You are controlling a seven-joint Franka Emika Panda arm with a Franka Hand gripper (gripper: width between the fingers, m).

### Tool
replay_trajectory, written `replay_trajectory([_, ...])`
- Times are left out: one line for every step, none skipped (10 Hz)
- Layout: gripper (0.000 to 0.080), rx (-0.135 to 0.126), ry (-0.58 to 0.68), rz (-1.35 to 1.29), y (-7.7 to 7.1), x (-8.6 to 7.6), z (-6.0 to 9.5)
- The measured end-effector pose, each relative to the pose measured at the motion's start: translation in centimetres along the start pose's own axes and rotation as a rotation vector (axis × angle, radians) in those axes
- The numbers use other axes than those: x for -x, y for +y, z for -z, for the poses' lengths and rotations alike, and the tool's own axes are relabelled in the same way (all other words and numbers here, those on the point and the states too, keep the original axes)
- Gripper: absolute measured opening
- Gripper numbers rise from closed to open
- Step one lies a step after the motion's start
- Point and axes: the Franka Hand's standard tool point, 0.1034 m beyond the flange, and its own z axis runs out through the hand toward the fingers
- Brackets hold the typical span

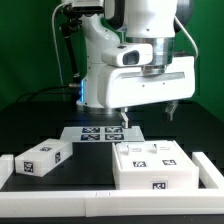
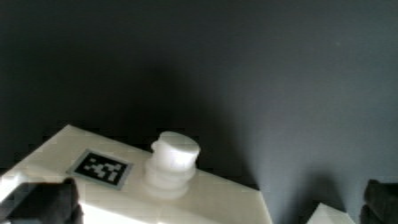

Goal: Assemble cabinet

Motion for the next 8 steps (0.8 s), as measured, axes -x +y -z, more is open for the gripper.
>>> replay_trajectory([0.0797,-0.012,0.001,-0.09,-0.2,-0.1,0.0])
replay_trajectory([0.0797,-0.02,0.003,-0.172,-0.3,0.0,-0.1])
replay_trajectory([0.0797,-0.019,0.003,-0.277,-0.1,0.8,-0.8])
replay_trajectory([0.0797,-0.025,-0.006,-0.348,0.2,1.2,-1.3])
replay_trajectory([0.0797,-0.04,-0.014,-0.448,0.3,1.3,-1.8])
replay_trajectory([0.0797,-0.053,-0.024,-0.526,0.2,1.4,-2.3])
replay_trajectory([0.0797,-0.064,-0.023,-0.559,0.3,1.4,-3.0])
replay_trajectory([0.0797,-0.067,-0.019,-0.56,0.2,1.4,-3.4])
